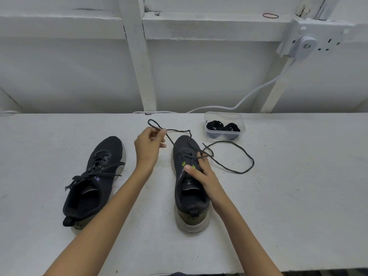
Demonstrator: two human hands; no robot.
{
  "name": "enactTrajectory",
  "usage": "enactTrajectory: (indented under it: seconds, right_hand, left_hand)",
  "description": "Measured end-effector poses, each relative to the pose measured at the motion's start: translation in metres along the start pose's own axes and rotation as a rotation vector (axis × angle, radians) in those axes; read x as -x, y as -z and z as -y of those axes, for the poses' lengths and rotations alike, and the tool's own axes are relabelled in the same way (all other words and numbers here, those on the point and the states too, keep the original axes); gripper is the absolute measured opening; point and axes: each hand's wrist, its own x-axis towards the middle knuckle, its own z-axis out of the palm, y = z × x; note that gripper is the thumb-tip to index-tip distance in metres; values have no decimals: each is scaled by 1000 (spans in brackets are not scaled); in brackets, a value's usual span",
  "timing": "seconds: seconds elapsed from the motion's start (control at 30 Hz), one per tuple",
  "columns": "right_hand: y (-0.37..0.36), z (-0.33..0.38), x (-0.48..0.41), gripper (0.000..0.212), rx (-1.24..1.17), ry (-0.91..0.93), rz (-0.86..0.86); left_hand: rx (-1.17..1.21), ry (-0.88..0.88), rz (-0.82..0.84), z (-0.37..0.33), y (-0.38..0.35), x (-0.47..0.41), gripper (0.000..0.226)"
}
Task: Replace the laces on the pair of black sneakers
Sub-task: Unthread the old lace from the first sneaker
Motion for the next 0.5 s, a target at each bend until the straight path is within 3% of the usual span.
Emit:
enactTrajectory:
  seconds: [0.07,0.2,0.3,0.4,0.5]
  right_hand:
    - [0,2,1,47,9,0,-11]
    - [-2,4,1,42,40,5,-16]
    - [1,2,0,47,19,5,-10]
    - [1,-2,-2,81,12,-25,10]
    - [-3,-2,-2,91,21,-26,-2]
  left_hand:
    - [-21,49,83,4,-2,6,23]
    - [-216,47,311,16,-11,24,22]
    - [-236,-37,229,12,-10,16,8]
    - [-118,-77,23,0,-3,0,10]
    - [-124,-80,59,-7,-2,0,18]
